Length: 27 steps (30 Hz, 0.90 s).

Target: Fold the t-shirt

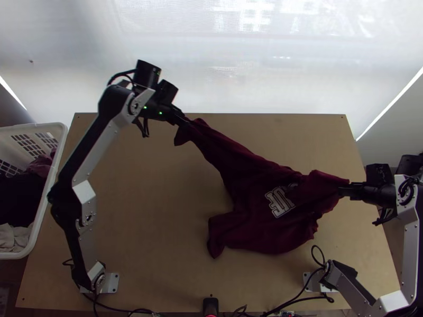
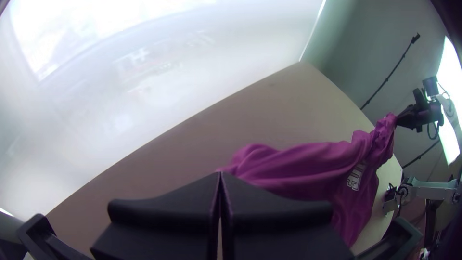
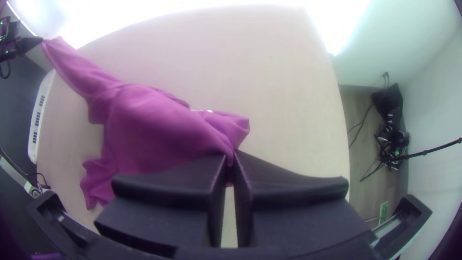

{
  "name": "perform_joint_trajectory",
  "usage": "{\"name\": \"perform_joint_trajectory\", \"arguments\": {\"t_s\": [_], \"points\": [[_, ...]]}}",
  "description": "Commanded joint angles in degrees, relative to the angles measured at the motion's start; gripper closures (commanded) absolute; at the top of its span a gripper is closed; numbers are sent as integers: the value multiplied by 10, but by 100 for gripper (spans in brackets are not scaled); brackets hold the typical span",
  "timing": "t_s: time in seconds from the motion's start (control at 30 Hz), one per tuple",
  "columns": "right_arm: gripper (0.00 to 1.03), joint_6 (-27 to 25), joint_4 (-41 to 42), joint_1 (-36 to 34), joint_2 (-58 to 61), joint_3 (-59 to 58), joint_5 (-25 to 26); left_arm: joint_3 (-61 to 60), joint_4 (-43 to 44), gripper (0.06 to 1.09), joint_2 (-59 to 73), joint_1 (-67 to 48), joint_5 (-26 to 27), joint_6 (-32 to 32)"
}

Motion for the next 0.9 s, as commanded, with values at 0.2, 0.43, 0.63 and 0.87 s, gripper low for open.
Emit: {"name": "perform_joint_trajectory", "arguments": {"t_s": [0.2, 0.43, 0.63, 0.87], "points": [[100, 69, 8, 36, 19, 58, -117, -13, -73, 105, -126, 156, 59, -1], [100, 75, -62, 90, 33, 115, -227, -8, -78, 105, -160, 171, 61, 5], [100, 82, -109, 149, 48, 221, -259, -7, -94, 105, -198, 240, 85, 4], [100, 114, -145, 263, 44, 248, -330, -20, -154, 105, -244, 269, 115, 14]]}}
